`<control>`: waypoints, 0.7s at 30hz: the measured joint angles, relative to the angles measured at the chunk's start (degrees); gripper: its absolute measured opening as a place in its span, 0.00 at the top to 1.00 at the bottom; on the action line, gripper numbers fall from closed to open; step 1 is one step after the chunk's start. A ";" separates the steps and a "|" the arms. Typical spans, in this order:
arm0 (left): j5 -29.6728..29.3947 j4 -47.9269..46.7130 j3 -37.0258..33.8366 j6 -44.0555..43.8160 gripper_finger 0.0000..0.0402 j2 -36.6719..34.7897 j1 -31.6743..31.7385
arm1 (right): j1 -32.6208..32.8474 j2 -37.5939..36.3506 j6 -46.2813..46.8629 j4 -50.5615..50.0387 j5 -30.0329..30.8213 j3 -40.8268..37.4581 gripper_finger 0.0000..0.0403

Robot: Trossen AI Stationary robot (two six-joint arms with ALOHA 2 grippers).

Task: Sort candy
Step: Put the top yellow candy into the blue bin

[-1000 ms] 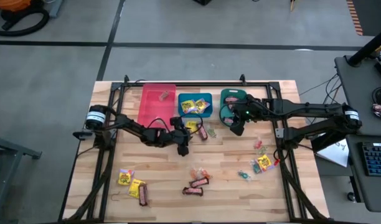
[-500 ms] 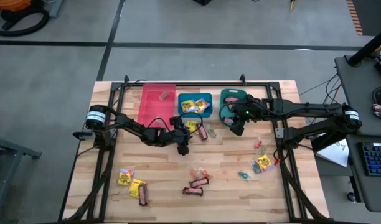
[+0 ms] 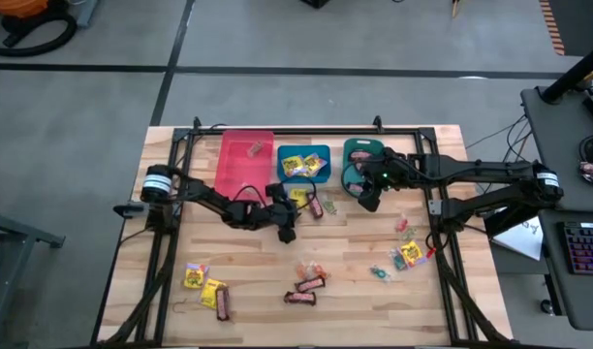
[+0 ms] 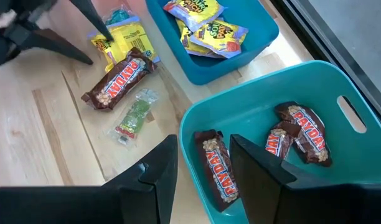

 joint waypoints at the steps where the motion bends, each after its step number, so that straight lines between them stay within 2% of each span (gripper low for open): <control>1: -0.31 1.07 0.10 -0.20 0.52 0.89 -0.05 | 0.12 0.02 0.00 0.03 -0.04 -0.06 0.66; 6: -0.66 2.03 1.07 -1.13 0.52 3.29 -0.07 | 1.06 0.04 0.79 -0.05 -0.03 -0.19 0.66; 13: 0.08 1.21 0.75 -1.99 0.54 1.65 -0.02 | 1.48 0.04 1.18 -0.03 -0.04 -0.24 0.66; 17: 0.39 0.82 0.72 -2.72 0.64 1.58 -0.02 | 1.48 0.04 1.18 -0.03 -0.04 -0.24 0.66; 21: 0.46 -0.40 0.69 -4.32 0.80 1.58 -0.07 | 1.48 0.04 1.16 -0.03 -0.04 -0.26 0.66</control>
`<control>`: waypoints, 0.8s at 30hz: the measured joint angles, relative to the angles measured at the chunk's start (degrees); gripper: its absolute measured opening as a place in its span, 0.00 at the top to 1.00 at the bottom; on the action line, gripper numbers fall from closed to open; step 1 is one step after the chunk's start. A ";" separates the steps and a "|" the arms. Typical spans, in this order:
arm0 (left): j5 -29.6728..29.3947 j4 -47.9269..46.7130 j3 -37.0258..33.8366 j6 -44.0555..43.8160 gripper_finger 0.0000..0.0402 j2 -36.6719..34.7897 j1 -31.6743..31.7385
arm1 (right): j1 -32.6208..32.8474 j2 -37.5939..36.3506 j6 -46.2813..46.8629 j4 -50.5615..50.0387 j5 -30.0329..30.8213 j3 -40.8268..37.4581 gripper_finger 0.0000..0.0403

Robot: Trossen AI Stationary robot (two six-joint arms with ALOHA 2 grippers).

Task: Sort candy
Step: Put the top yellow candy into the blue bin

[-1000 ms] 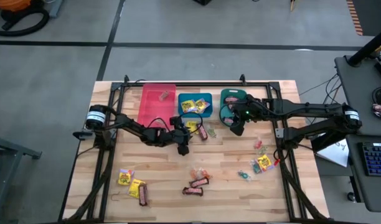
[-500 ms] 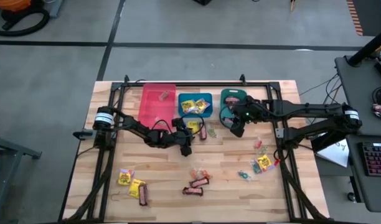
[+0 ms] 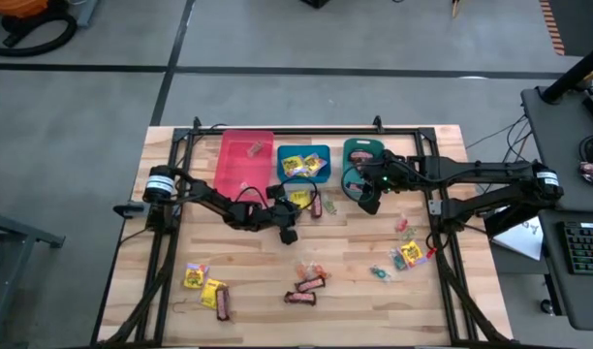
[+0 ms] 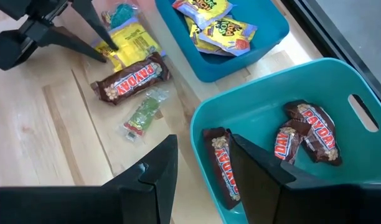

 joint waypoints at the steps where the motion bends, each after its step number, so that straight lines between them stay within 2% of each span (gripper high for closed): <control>1: -0.02 -0.28 0.00 -0.29 0.84 0.01 0.00 | 0.00 0.00 0.00 -0.02 0.00 -0.02 0.66; 5: 1.50 -0.71 -0.03 -0.75 0.98 -0.19 0.09 | 0.00 0.00 -0.02 0.00 -0.01 -0.07 0.66; 13: 5.05 -3.08 -0.25 -0.78 1.00 -4.28 -0.44 | 1.48 0.00 -0.22 -0.02 -0.03 -0.08 0.66; 24: 8.79 -9.03 -0.23 -0.82 1.00 -18.67 -0.50 | 4.09 0.00 -0.13 -0.02 -0.04 -0.08 0.66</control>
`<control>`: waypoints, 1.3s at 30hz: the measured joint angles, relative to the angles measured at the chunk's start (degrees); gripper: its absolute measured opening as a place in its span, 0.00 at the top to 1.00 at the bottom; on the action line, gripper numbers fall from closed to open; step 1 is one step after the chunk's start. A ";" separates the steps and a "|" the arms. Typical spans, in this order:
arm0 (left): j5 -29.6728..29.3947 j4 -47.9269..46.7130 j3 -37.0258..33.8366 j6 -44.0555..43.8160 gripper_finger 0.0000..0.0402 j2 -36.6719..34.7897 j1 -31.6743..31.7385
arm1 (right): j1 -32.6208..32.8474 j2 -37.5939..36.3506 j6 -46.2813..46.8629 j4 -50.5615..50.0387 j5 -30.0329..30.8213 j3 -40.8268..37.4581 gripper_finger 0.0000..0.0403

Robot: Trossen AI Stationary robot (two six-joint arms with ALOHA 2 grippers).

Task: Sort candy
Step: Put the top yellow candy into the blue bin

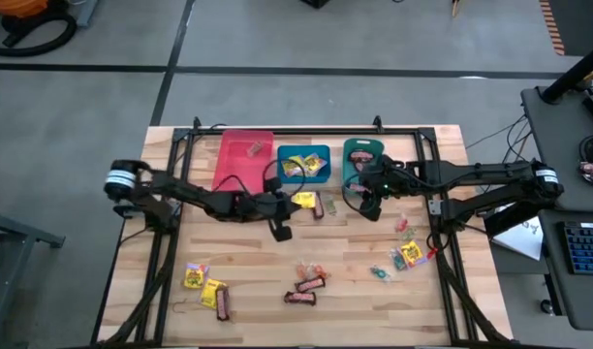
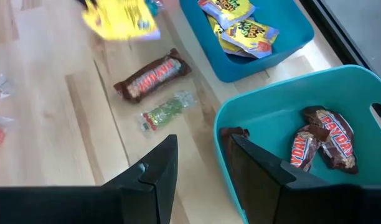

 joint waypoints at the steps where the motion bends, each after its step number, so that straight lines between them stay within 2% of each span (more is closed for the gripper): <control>1: 0.02 -0.80 0.00 0.10 1.00 -1.67 0.00 | 0.12 0.00 0.00 0.00 0.00 0.00 0.66; 9: 0.00 -3.42 0.02 3.72 1.00 -12.95 2.25 | 0.76 0.00 0.19 0.28 0.02 -0.11 0.66; 12: 0.70 -5.11 0.24 4.16 1.00 -15.35 4.85 | 0.76 -0.02 0.92 0.39 0.02 -0.34 0.66; 15: 3.77 -6.11 0.24 5.39 1.00 -15.70 8.60 | 0.76 -0.02 0.94 0.47 0.04 -0.58 0.66; 18: 9.80 -5.90 0.24 6.39 1.00 -14.80 13.54 | 0.73 -0.02 0.88 0.71 0.45 -0.63 0.66; 24: 18.00 -5.83 1.93 6.64 1.00 -10.74 23.27 | 0.72 -0.02 -0.89 1.36 8.59 -0.65 0.66; 27: 18.36 -5.71 3.44 6.40 1.00 -7.59 24.93 | 0.66 -0.02 -1.03 2.88 11.16 -0.66 0.66; 33: 18.12 -7.64 6.62 6.18 1.00 -0.62 25.31 | 0.61 -0.04 -1.03 7.82 11.19 -1.67 0.66; 39: 17.43 -11.99 11.48 6.23 1.00 3.60 25.62 | 0.61 -0.07 1.40 8.06 11.06 -2.71 0.66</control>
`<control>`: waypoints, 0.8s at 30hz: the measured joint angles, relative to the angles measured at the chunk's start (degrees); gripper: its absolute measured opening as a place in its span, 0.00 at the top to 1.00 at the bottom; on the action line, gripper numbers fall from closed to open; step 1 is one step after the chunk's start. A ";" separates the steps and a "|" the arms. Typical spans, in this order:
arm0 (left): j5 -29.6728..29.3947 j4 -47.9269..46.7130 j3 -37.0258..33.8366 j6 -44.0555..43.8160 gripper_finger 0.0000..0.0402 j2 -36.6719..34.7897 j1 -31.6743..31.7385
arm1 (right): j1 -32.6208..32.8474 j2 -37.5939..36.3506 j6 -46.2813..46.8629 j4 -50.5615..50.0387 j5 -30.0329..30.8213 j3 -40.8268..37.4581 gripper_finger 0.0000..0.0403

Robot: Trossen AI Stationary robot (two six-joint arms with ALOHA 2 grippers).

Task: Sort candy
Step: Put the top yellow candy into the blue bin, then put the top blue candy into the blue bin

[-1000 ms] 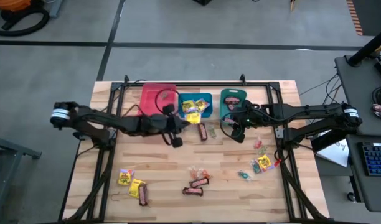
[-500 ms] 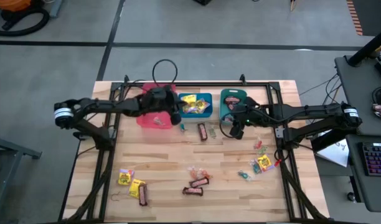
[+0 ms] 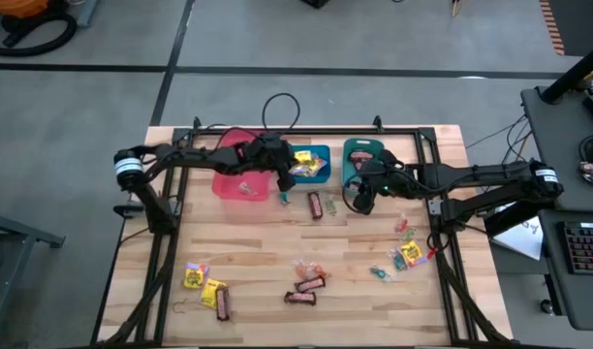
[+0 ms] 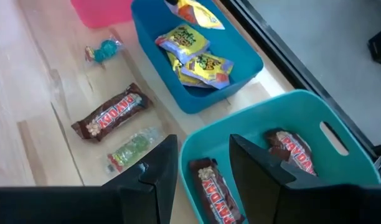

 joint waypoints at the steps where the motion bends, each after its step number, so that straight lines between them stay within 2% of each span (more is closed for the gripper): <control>1: -0.14 -0.56 0.73 0.00 1.00 0.55 0.00 | 0.00 0.00 0.42 -0.03 -0.15 -0.05 0.66; 8: -1.13 -2.12 1.89 -0.17 0.99 1.65 -0.02 | 0.00 0.00 2.34 -0.41 -1.22 -0.13 0.66; 19: -1.13 -3.58 1.87 -1.03 0.77 1.54 -0.02 | 0.00 -0.04 6.17 -0.42 -4.68 -0.13 0.66; 24: -0.86 -7.53 1.87 -1.03 0.72 0.13 -0.75 | 0.02 -0.06 6.22 -0.41 -6.80 -0.13 0.66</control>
